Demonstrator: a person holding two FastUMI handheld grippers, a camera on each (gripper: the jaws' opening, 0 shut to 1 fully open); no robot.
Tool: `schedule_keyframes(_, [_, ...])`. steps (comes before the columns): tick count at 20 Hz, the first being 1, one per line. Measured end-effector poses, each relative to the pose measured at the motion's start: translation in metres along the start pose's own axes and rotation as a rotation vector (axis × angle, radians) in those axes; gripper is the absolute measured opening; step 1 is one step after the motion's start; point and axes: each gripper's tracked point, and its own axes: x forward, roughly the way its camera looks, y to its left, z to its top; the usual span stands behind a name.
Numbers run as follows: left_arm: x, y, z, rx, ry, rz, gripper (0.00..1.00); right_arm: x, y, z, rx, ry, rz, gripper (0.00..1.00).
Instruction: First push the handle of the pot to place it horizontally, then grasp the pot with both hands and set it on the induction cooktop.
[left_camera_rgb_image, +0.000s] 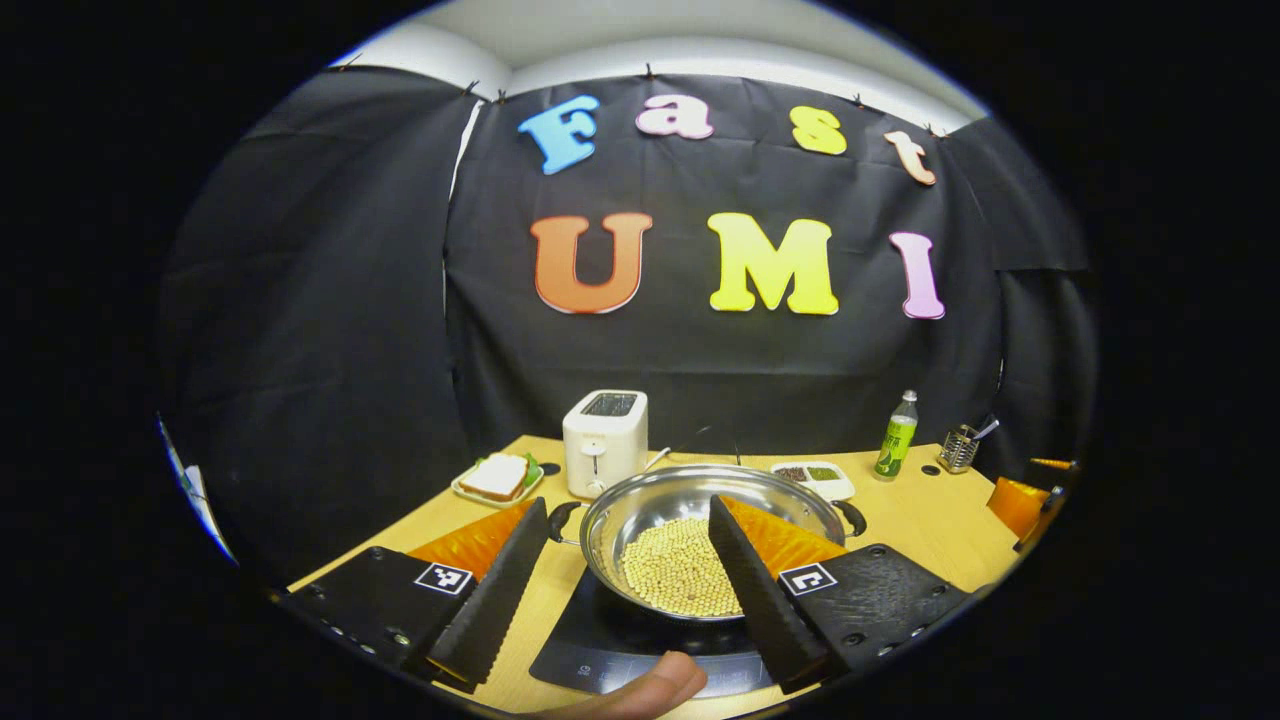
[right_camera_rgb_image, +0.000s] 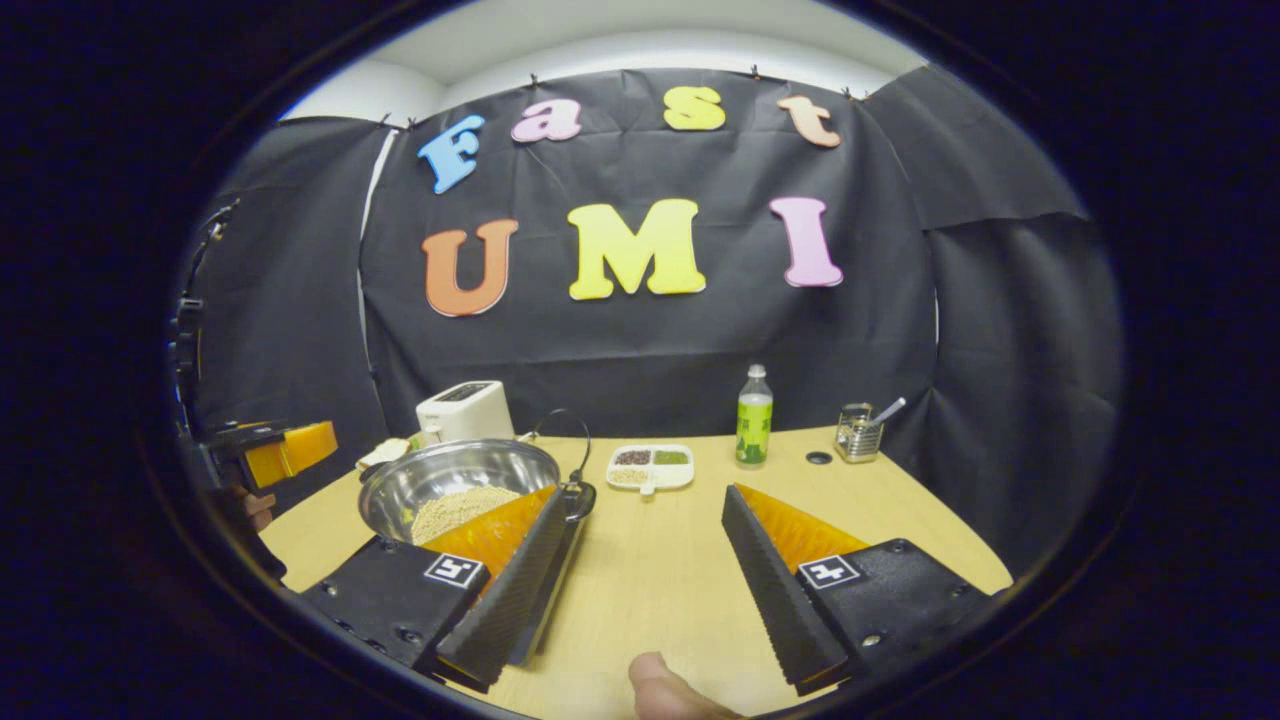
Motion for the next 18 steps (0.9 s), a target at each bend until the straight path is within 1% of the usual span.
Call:
schedule_keyframes(1, [-0.012,-0.006,0.007,0.005,-0.021,-0.003,0.95,-0.011,-0.004,0.009,-0.001,-0.024,0.004,0.99])
schedule_keyframes(3, [-0.032,-0.019,0.023,-0.020,-0.074,-0.020,0.95,-0.032,-0.013,0.025,0.002,-0.066,0.010,0.99])
schedule_keyframes(5, [-0.052,-0.031,0.029,-0.051,-0.120,-0.042,0.95,-0.053,-0.026,0.044,0.017,-0.114,0.005,0.99])
schedule_keyframes(6, [-0.057,-0.032,0.030,-0.050,-0.134,-0.038,0.95,-0.063,-0.033,0.048,0.023,-0.126,0.001,0.99])
schedule_keyframes(9, [-0.074,-0.037,0.018,-0.040,-0.109,-0.033,0.95,-0.093,-0.057,0.069,0.023,-0.180,-0.022,0.99])
schedule_keyframes(10, [-0.079,-0.041,0.018,-0.041,-0.106,-0.034,0.95,-0.104,-0.069,0.075,0.016,-0.210,-0.043,0.99])
schedule_keyframes(11, [-0.082,-0.045,0.025,-0.040,-0.129,-0.033,0.95,-0.112,-0.079,0.081,0.012,-0.238,-0.064,0.99])
schedule_keyframes(12, [-0.085,-0.047,0.032,-0.031,-0.159,-0.030,0.95,-0.123,-0.086,0.084,-0.002,-0.258,-0.083,0.99])
schedule_keyframes(14, [-0.093,-0.050,0.034,-0.004,-0.166,-0.018,0.95,-0.142,-0.099,0.083,-0.037,-0.268,-0.103,0.99])
schedule_keyframes(15, [-0.096,-0.052,0.037,0.004,-0.172,-0.015,0.95,-0.149,-0.104,0.082,-0.036,-0.274,-0.111,0.99])
schedule_keyframes(18, [-0.110,-0.065,0.051,-0.005,-0.200,-0.042,0.95,-0.164,-0.121,0.085,-0.019,-0.290,-0.134,0.99])
